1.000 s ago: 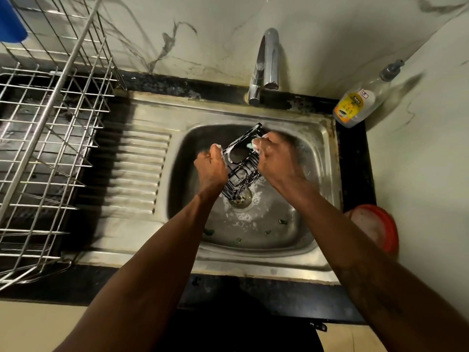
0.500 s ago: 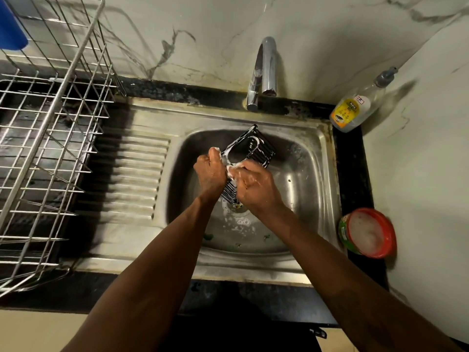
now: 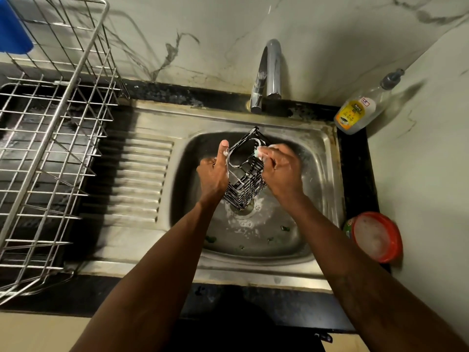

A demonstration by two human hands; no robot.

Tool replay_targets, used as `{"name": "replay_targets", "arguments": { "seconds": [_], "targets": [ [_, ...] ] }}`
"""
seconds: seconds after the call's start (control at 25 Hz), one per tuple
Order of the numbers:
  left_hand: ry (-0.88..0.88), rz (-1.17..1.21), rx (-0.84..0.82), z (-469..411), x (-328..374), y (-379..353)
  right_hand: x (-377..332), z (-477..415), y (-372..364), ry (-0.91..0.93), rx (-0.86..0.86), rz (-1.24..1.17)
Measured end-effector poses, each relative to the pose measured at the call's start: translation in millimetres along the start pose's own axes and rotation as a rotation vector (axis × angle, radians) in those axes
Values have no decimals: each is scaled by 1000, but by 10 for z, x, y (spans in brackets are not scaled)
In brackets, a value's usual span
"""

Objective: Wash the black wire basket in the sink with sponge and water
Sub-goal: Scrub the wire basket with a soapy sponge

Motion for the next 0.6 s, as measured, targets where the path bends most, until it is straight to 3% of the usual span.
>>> {"name": "replay_targets", "arguments": {
  "seconds": [0.16,0.36,0.6],
  "targets": [
    [1,6,-51,25,-7,-20,-39,49,-101,83,-110,13],
    [-94,33,-108,141,47,-119,108,-126,107,-56,22,111],
    [-115,20,-74,163,40,-112,168,-675,-122,-117,-231,182]
  ]
}}
Point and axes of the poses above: each hand's wrist, its own z-axis away from the middle knuckle, its own y-axis out of the back of the hand, x = y × z, the point moved 5 cm from there along -z, towards the middle knuckle, and after that the axes turned 10 degrees about -x, right-handed, at the moved point
